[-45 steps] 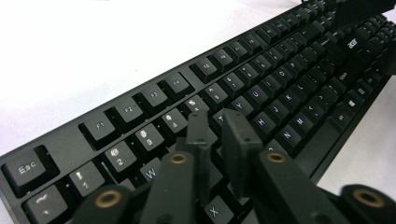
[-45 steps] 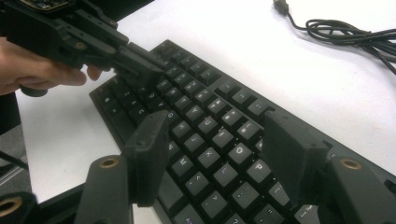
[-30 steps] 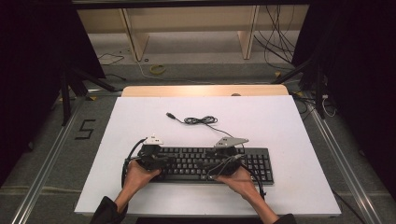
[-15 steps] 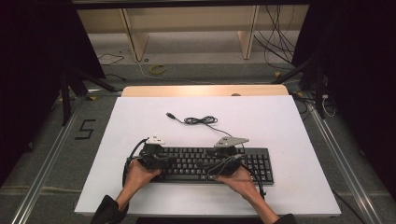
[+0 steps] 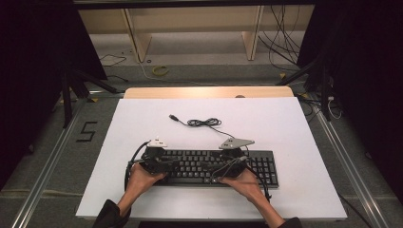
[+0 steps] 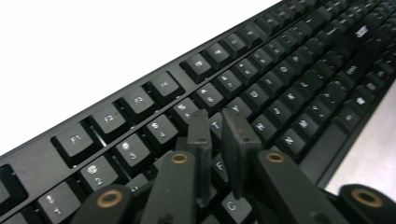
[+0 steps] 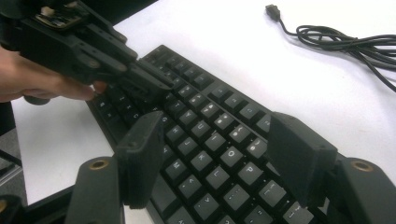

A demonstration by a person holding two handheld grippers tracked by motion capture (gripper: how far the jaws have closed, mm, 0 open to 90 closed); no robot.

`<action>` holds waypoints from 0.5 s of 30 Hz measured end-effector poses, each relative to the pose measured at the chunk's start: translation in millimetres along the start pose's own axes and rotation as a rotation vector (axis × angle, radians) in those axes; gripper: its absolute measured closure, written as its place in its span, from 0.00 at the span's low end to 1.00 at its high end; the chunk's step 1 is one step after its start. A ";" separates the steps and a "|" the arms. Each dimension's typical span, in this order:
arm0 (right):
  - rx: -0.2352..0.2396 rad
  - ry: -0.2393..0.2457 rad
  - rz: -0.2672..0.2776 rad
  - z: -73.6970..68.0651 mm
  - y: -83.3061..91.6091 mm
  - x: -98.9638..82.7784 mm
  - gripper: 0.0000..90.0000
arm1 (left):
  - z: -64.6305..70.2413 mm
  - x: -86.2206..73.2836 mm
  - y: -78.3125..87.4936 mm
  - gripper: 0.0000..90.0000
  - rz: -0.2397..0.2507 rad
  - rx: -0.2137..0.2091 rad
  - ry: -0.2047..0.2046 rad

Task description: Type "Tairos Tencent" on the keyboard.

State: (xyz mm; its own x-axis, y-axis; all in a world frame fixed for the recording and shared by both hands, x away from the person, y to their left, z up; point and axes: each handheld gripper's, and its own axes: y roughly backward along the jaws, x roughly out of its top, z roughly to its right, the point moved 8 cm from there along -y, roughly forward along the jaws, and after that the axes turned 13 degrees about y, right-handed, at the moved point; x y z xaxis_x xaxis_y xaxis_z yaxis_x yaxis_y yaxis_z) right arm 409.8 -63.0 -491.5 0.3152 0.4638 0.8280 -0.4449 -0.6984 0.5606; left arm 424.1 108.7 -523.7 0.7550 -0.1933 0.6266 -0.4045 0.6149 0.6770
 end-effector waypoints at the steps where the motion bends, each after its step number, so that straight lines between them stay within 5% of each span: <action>1: -0.002 0.002 -0.004 0.1 -0.6 -0.8 0.42 | 0.9 0.1 0.9 0.86 0.004 -0.006 0.001; 15: 0.001 -0.001 -0.017 -0.9 -4.6 -4.4 0.42 | 8.1 3.1 17.9 0.55 0.086 -0.065 0.006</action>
State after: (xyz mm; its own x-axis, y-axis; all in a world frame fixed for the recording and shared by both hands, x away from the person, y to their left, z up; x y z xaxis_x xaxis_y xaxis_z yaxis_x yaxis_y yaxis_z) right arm 409.7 -61.4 -497.7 0.3230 0.4750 0.8185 -0.4389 -0.6911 0.5743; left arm 415.0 112.9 -506.6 0.7223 -0.1332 0.6786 -0.4337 0.6771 0.5945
